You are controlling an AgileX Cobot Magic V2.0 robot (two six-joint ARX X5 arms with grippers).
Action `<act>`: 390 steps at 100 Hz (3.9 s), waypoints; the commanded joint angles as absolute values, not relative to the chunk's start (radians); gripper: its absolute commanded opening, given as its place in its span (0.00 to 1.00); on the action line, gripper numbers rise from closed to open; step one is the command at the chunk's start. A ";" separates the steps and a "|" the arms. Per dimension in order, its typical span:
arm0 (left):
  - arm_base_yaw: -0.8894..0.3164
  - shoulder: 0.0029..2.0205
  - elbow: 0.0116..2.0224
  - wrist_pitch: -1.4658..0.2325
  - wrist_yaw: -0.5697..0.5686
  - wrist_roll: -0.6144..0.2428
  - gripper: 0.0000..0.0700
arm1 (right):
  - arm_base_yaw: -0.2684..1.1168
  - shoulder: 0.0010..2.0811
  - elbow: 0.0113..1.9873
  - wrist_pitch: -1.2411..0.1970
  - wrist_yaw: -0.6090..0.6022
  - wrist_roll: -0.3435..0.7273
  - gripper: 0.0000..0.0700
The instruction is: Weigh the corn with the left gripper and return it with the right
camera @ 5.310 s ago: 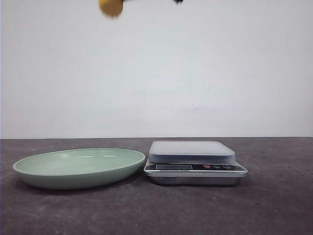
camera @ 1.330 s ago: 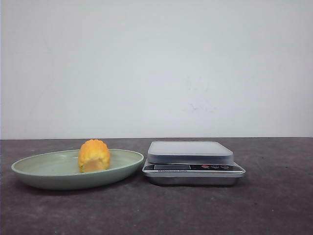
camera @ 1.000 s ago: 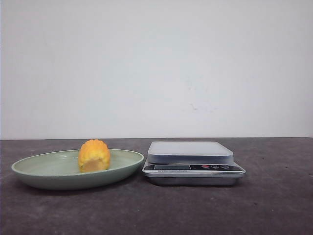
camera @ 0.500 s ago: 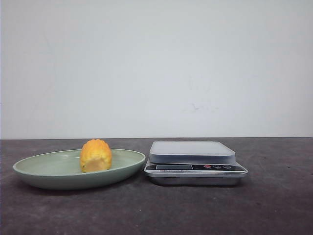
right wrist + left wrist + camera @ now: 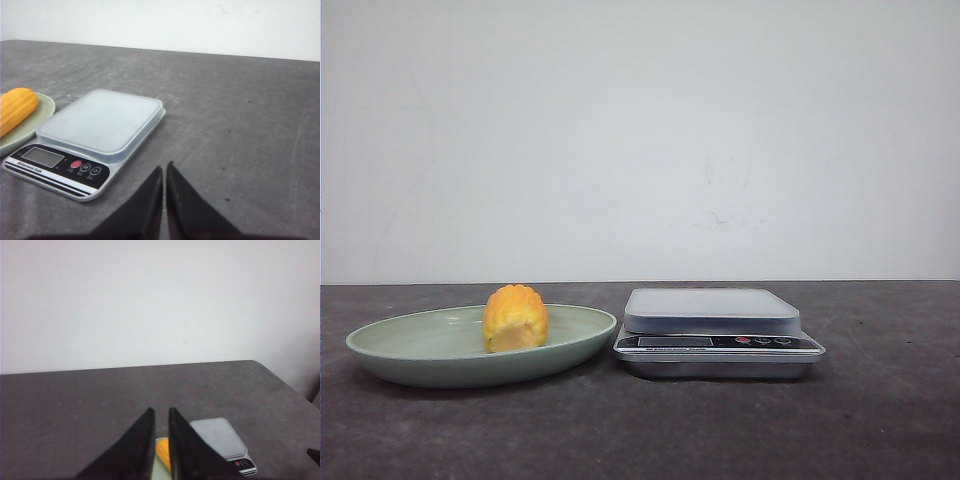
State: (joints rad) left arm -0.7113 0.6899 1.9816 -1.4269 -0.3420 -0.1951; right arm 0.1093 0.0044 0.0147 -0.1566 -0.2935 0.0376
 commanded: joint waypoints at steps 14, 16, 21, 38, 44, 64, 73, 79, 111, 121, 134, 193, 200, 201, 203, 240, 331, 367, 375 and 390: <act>-0.719 0.696 2.006 -1.483 -0.343 -0.196 0.00 | 0.107 0.004 0.013 -0.158 -0.294 0.045 0.01; -0.719 0.696 2.006 -1.483 -0.343 -0.196 0.00 | 0.107 0.004 0.013 -0.158 -0.294 0.045 0.01; -0.719 0.696 2.006 -1.483 -0.343 -0.196 0.00 | 0.107 0.004 0.013 -0.158 -0.295 0.045 0.01; -0.719 0.696 2.006 -1.483 -0.343 -0.196 0.00 | 0.107 0.004 0.013 -0.158 -0.295 0.045 0.01; -0.719 0.696 2.006 -1.483 -0.343 -0.196 0.00 | 0.107 0.004 0.013 -0.158 -0.295 0.045 0.01; -0.719 0.696 2.006 -1.483 -0.343 -0.196 0.00 | 0.107 0.004 0.013 -0.158 -0.295 0.045 0.01; -0.718 0.696 2.006 -1.483 -0.343 -0.183 0.00 | 0.107 0.004 0.013 -0.158 -0.295 0.045 0.01; -0.718 0.696 2.006 -1.483 -0.343 -0.162 0.00 | 0.107 0.004 0.013 -0.158 -0.295 0.045 0.01; -0.627 0.705 1.997 -1.483 -0.344 -0.141 0.00 | 0.107 0.004 0.013 -0.158 -0.295 0.045 0.01; -0.557 0.695 1.948 -1.481 -0.335 -0.150 0.00 | 0.107 0.004 0.013 -0.158 -0.294 0.045 0.01; -0.485 0.640 1.773 -1.406 -0.299 -0.150 0.00 | 0.107 0.004 0.013 -0.158 -0.295 0.045 0.01; -0.290 0.139 0.544 -0.430 0.043 -0.151 0.00 | 0.107 0.004 0.013 -0.158 -0.295 0.045 0.01; -0.273 0.102 0.440 -0.386 0.042 -0.152 0.00 | 0.107 0.004 0.013 -0.158 -0.295 0.045 0.01; -0.270 0.097 0.427 -0.381 0.042 -0.152 0.00 | 0.107 0.004 0.013 -0.158 -0.295 0.045 0.01; -0.266 0.087 0.400 -0.370 0.042 -0.152 0.00 | 0.107 0.004 0.013 -0.158 -0.295 0.045 0.01; -0.234 0.003 0.120 -0.191 -0.058 -0.167 0.00 | 0.107 0.004 0.013 -0.158 -0.295 0.045 0.01; -0.020 0.003 0.013 -0.191 -0.021 -0.031 0.00 | 0.107 0.004 0.013 -0.158 -0.295 0.045 0.01; -0.020 0.003 0.014 -0.187 0.000 -0.117 0.00 | 0.107 0.004 0.013 -0.158 -0.295 0.045 0.01; -0.020 0.003 0.014 -0.187 0.000 -0.117 0.00 | 0.107 0.004 0.013 -0.158 -0.295 0.045 0.01; -0.020 0.003 0.014 -0.187 0.000 -0.117 0.00 | 0.107 0.004 0.013 -0.158 -0.295 0.045 0.01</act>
